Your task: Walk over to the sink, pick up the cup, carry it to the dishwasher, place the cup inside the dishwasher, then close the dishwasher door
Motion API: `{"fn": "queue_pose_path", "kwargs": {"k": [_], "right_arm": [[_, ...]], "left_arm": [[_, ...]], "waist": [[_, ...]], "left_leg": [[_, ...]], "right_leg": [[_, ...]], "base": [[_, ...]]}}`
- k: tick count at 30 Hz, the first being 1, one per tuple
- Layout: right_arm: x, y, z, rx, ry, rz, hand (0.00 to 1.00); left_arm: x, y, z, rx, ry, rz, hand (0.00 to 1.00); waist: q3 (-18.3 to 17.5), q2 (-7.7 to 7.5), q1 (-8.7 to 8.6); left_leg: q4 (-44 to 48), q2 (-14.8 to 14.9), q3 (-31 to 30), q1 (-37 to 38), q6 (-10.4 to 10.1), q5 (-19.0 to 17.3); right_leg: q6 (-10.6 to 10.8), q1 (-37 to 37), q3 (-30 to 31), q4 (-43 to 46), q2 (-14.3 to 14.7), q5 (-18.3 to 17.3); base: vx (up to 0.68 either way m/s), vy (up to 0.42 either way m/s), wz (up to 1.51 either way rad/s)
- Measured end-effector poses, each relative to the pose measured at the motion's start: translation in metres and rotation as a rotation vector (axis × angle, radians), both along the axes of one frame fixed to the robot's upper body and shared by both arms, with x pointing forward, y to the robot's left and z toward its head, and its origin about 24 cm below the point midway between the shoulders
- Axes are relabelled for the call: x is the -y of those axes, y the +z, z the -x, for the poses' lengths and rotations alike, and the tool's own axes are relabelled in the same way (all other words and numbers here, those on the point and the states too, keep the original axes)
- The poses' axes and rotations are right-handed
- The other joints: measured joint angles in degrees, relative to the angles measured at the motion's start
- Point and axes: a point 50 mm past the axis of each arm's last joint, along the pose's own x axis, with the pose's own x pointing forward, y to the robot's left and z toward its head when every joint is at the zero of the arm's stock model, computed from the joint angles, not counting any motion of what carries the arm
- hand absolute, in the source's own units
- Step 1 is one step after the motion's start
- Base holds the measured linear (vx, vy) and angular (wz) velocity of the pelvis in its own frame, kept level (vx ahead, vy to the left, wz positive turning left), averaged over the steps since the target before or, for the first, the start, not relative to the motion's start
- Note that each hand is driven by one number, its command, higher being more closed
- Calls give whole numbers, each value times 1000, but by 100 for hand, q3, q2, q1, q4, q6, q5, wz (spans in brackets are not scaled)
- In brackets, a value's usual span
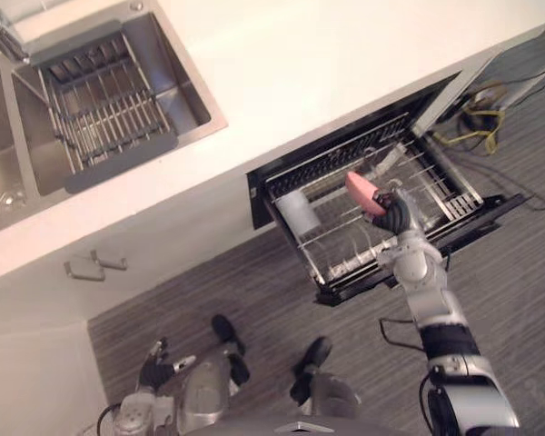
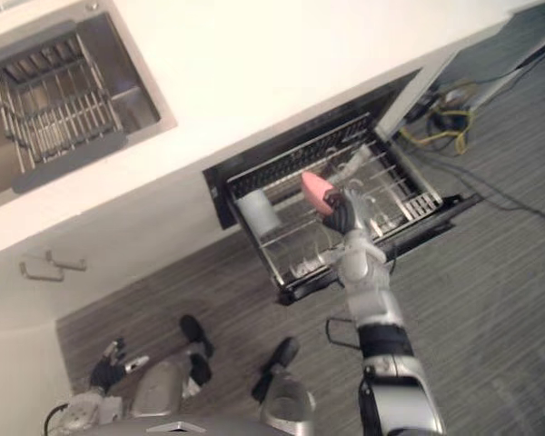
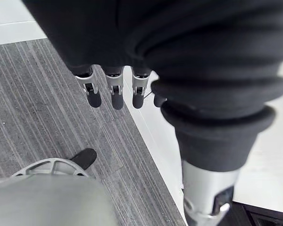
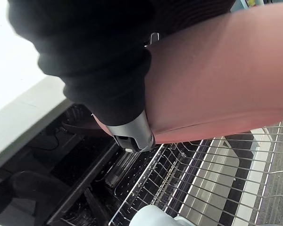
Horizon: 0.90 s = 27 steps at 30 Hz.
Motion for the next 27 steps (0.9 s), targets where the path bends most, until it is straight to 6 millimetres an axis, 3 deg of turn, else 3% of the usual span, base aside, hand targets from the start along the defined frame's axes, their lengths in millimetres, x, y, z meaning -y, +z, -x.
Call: {"fn": "queue_pose_path", "kwargs": {"k": [8, 13, 16, 17, 22, 27], "right_arm": [[43, 66, -34, 78, -143, 25, 100], [61, 74, -37, 37, -213, 30, 100], [63, 72, -40, 13, -221, 8, 100], [67, 74, -41, 5, -235, 7, 0], [69, 74, -42, -36, -238, -5, 0], [76, 71, -39, -17, -227, -253, 0]], "left_arm": [[11, 10, -21, 84, -13, 72, 0], [23, 11, -28, 88, -60, 113, 0], [26, 11, -27, 84, -66, 123, 0], [30, 11, -27, 82, -87, 127, 0], [36, 11, -28, 86, -104, 152, 0], [43, 12, -30, 95, -120, 171, 0]], "waist": [[577, 690, 91], [696, 989, 203], [677, 1016, 221], [676, 1018, 233], [665, 1034, 216], [628, 1085, 182]], "left_leg": [[-97, -174, -418, -368, 116, 102], [-162, -313, -676, -543, 160, 155], [-166, -405, -981, -685, 136, 191], [-166, -452, -1074, -713, 127, 198], [-167, -591, -1268, -703, 92, 219], [-219, -717, -1388, -670, 81, 218]], "right_leg": [[32, -478, -58, 365, -246, -10], [85, -747, -84, 612, -454, -41], [101, -963, -68, 798, -606, -74], [111, -1030, -52, 883, -690, -84], [169, -1076, -66, 1125, -903, -168], [172, -1140, -56, 1407, -1103, -277]], "base": [[-30, 65, 8], [-2, 40, 7], [49, -15, 4], [57, -19, 4], [27, -2, 9], [8, 3, 8]]}}
